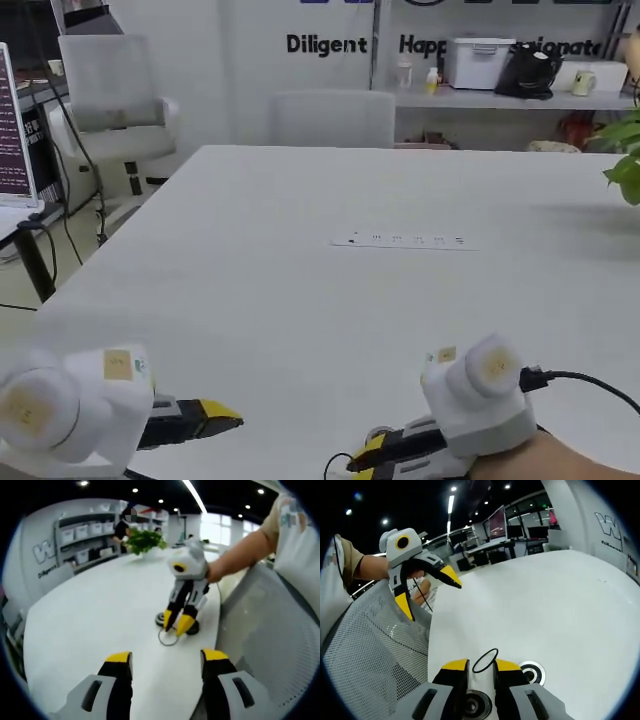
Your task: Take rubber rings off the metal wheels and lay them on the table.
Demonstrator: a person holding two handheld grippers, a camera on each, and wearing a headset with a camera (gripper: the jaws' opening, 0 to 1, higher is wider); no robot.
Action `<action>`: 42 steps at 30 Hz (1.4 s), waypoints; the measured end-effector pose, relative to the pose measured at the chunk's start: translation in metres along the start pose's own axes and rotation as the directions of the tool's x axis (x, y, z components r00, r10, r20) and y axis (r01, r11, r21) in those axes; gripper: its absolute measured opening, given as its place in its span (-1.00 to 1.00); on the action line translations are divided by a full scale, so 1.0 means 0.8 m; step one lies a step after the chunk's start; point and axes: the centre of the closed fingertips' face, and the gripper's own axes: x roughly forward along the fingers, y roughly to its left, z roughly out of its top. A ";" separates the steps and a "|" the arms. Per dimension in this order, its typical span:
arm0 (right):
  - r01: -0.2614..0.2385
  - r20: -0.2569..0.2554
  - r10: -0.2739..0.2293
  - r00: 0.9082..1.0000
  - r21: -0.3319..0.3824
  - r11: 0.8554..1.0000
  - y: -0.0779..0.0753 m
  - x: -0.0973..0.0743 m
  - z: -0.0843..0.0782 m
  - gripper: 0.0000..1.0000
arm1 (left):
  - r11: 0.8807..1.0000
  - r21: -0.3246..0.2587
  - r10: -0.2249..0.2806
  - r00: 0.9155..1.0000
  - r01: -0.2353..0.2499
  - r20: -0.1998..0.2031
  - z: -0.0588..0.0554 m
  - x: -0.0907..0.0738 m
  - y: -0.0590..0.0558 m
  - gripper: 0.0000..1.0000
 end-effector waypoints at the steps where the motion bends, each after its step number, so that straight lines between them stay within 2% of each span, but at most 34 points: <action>1: 0.004 -0.002 -0.004 1.000 -0.010 1.000 0.000 -0.001 0.000 -0.61 | 1.000 -0.001 0.000 1.000 0.000 -0.001 0.000 0.000 0.000 0.11; 3: 0.008 -0.013 -0.008 1.000 -0.031 0.999 0.001 -0.003 -0.001 -0.54 | 1.000 -0.005 0.000 1.000 0.000 0.000 0.000 0.000 0.000 0.11; 12: 0.010 0.003 -0.010 1.000 -0.089 0.996 0.011 -0.018 0.007 -0.27 | 1.000 -0.003 -0.006 1.000 0.006 -0.002 0.002 0.000 -0.001 0.11; 18: 0.018 0.030 -0.015 0.999 -0.112 0.993 0.014 -0.033 0.013 -0.17 | 1.000 0.005 -0.018 1.000 0.018 0.000 0.011 0.005 -0.003 0.10; 25: 0.046 0.068 -0.040 0.997 -0.099 0.994 0.010 -0.052 0.016 -0.12 | 0.999 0.021 -0.047 0.999 0.047 0.004 0.021 0.022 -0.008 0.09; 33: 0.069 0.065 -0.063 0.996 -0.097 0.993 0.007 -0.067 0.001 -0.07 | 0.994 0.049 -0.099 0.995 0.099 0.004 0.036 0.047 -0.024 0.09; 42: 0.084 0.066 -0.079 0.995 -0.079 0.993 0.006 -0.079 -0.017 -0.07 | 0.990 0.059 -0.128 0.992 0.128 -0.007 0.041 0.074 -0.029 0.08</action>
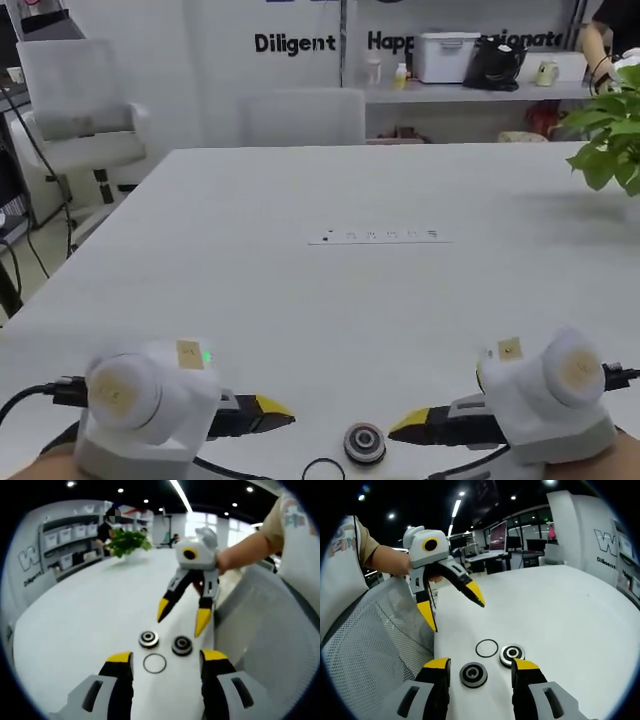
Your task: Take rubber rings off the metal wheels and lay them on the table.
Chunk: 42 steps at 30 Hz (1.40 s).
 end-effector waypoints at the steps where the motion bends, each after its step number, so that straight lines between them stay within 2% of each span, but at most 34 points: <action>1: 0.002 0.001 -0.002 1.000 0.003 1.000 0.000 -0.001 -0.002 -0.07 | 1.000 0.000 -0.004 1.000 0.004 -0.003 0.000 0.003 -0.001 0.08; 9: 0.007 -0.019 -0.007 1.000 0.016 1.000 0.000 -0.002 -0.028 -0.12 | 0.999 -0.002 -0.042 0.999 0.042 -0.019 0.000 0.026 -0.010 0.03; 18: 0.001 -0.027 0.000 1.000 0.019 1.000 0.002 0.001 -0.048 -0.27 | 0.996 0.005 -0.090 0.994 0.090 -0.058 -0.010 0.051 -0.027 -0.04; 27: -0.009 -0.023 0.009 1.000 0.012 1.000 0.006 0.008 -0.053 -0.39 | 0.993 0.014 -0.113 0.990 0.114 -0.088 -0.018 0.066 -0.038 -0.16; 37: -0.015 -0.013 0.015 1.000 0.004 1.000 0.010 0.016 -0.056 -0.49 | 0.994 0.018 -0.109 0.989 0.111 -0.100 -0.024 0.077 -0.038 -0.35; 42: -0.017 -0.006 0.016 1.000 -0.009 1.000 0.013 0.019 -0.054 -0.56 | 0.994 0.022 -0.109 0.990 0.111 -0.095 -0.022 0.081 -0.039 -0.41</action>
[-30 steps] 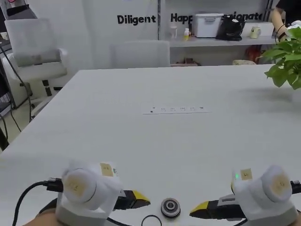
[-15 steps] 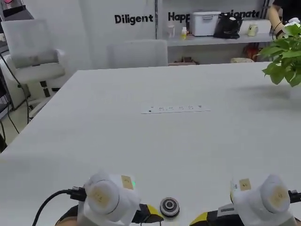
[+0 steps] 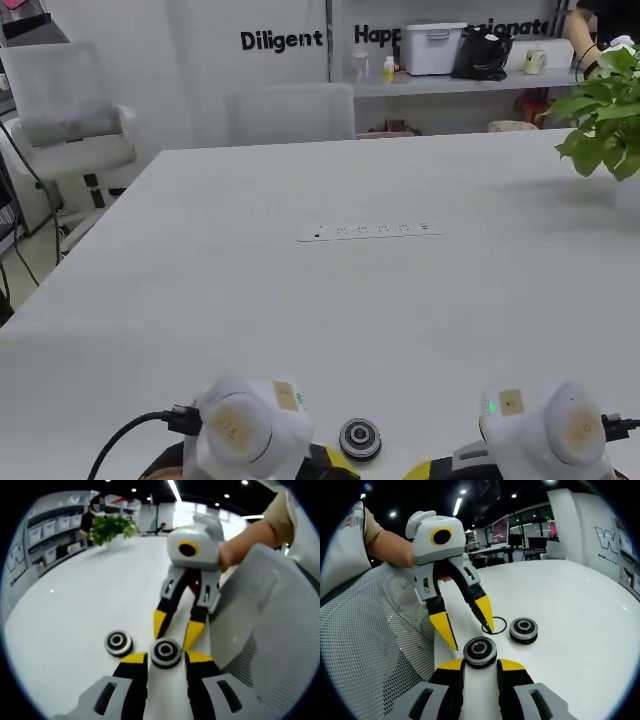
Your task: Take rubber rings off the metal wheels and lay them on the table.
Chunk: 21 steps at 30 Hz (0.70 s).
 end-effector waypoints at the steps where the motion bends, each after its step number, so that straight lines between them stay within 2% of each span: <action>1: 0.004 0.000 -0.004 1.000 -0.002 1.000 0.000 0.000 0.000 -0.56 | 1.000 0.000 0.001 1.000 -0.001 0.003 0.001 0.001 0.000 -0.42; 12: 0.013 0.008 -0.013 1.000 0.000 1.000 0.000 0.001 0.001 -0.56 | 1.000 0.024 0.006 1.000 -0.006 0.009 0.003 0.010 -0.002 -0.61; 15: 0.015 0.009 -0.015 1.000 -0.001 1.000 0.000 0.000 0.001 -0.57 | 0.996 0.081 0.024 1.000 -0.024 0.002 0.002 0.011 -0.002 -0.65; 17: 0.016 0.009 -0.016 1.000 -0.001 1.000 0.000 0.000 0.001 -0.58 | 0.997 0.071 0.017 1.000 -0.017 -0.003 -0.001 0.011 -0.005 -0.67; 21: 0.020 0.012 -0.020 1.000 -0.008 1.000 0.002 -0.001 0.002 -0.59 | 0.997 0.073 0.029 0.999 -0.030 0.021 0.002 0.012 -0.003 -0.68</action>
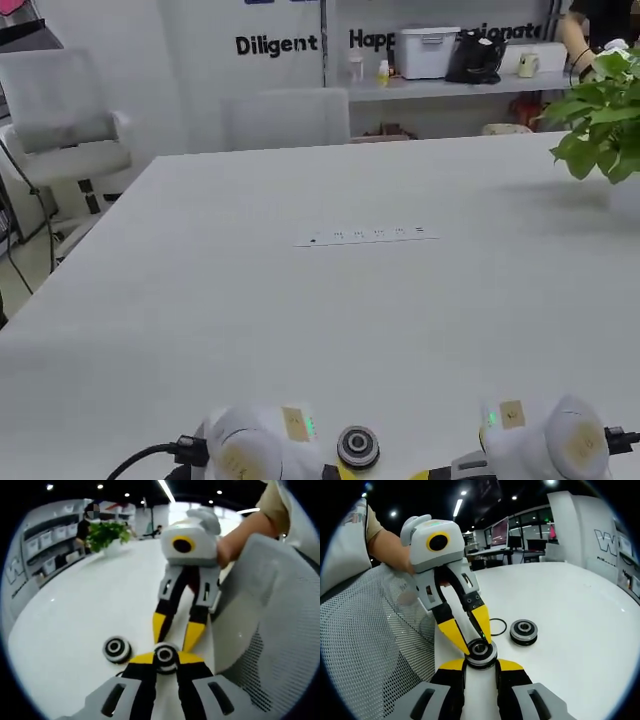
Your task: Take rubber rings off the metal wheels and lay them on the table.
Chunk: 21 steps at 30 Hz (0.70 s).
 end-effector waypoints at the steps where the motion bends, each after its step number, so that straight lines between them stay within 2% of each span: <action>1: 0.000 0.001 0.000 1.000 -0.002 1.000 0.001 0.000 0.000 -0.60 | 1.000 0.000 0.010 1.000 -0.010 -0.003 -0.001 0.001 0.002 -0.72; 2: 0.001 0.002 -0.001 1.000 -0.006 1.000 0.001 0.000 0.000 -0.60 | 1.000 0.022 0.011 1.000 -0.012 0.016 0.003 0.002 0.002 -0.72; 3: 0.002 0.001 -0.002 1.000 -0.010 1.000 0.001 0.000 0.000 -0.60 | 1.000 0.012 0.012 1.000 -0.012 0.002 -0.001 0.000 0.000 -0.72; 9: 0.009 0.001 -0.009 1.000 -0.021 1.000 0.001 -0.002 -0.001 -0.62 | 1.000 0.004 0.026 1.000 -0.026 0.012 0.000 0.000 -0.001 -0.72; 21: 0.022 -0.001 -0.022 1.000 -0.031 0.999 0.001 -0.004 -0.003 -0.66 | 1.000 0.000 0.026 0.999 -0.026 0.027 0.002 -0.001 -0.001 -0.73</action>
